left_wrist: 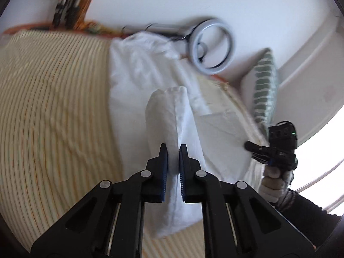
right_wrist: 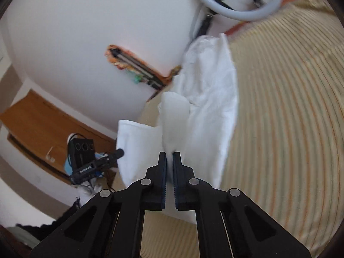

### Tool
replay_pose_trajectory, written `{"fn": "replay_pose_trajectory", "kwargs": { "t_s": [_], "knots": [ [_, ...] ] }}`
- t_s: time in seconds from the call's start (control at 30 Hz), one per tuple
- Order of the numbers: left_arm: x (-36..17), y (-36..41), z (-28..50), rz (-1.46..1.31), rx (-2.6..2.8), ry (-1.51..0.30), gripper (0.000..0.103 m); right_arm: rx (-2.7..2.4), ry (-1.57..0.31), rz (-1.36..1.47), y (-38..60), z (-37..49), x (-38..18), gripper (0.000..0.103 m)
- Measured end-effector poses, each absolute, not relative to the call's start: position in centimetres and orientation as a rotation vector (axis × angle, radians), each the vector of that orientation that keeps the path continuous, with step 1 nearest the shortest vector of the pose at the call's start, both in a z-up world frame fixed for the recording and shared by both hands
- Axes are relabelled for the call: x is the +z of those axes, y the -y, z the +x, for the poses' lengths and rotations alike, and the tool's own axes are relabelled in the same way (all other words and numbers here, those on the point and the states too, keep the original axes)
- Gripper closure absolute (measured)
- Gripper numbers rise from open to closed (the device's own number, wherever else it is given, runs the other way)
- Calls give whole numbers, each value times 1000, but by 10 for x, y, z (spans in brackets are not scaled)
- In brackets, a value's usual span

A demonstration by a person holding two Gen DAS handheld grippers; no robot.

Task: Fold small clothes

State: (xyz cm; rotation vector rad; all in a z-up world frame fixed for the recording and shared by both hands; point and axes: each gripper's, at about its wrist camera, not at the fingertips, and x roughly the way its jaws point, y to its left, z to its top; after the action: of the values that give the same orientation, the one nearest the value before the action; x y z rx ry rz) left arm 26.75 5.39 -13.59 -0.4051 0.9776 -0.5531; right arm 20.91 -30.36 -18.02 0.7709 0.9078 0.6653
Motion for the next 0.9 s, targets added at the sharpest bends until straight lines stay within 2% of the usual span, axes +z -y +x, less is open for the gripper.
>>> {"fn": "replay_pose_trajectory", "kwargs": {
  "t_s": [0.13,0.4,0.43,0.47,0.53,0.6,0.77,0.9],
  "knots": [
    [-163,-46,275,-302,-463,-1046,91,594,-986,633,287,215,-190,99],
    [-143,-40,255,-167,-397,-987,88,523,-983,349,257,218,-168,94],
    [-144,-39,254,-142,-380,-989,85,512,-984,332,255,222,-169,94],
    [-146,-39,254,-114,-360,-1000,77,503,-987,310,254,224,-170,94],
    [-148,-42,255,-114,-341,-1006,72,469,-994,233,250,228,-171,91],
    [-145,-44,254,-108,-322,-996,72,432,-989,201,253,228,-168,83],
    [-119,-46,239,-38,-271,-890,72,343,-903,146,265,214,-142,83],
    [-115,-31,236,10,-335,-872,72,403,-860,54,246,199,-128,83]
  ]
}}
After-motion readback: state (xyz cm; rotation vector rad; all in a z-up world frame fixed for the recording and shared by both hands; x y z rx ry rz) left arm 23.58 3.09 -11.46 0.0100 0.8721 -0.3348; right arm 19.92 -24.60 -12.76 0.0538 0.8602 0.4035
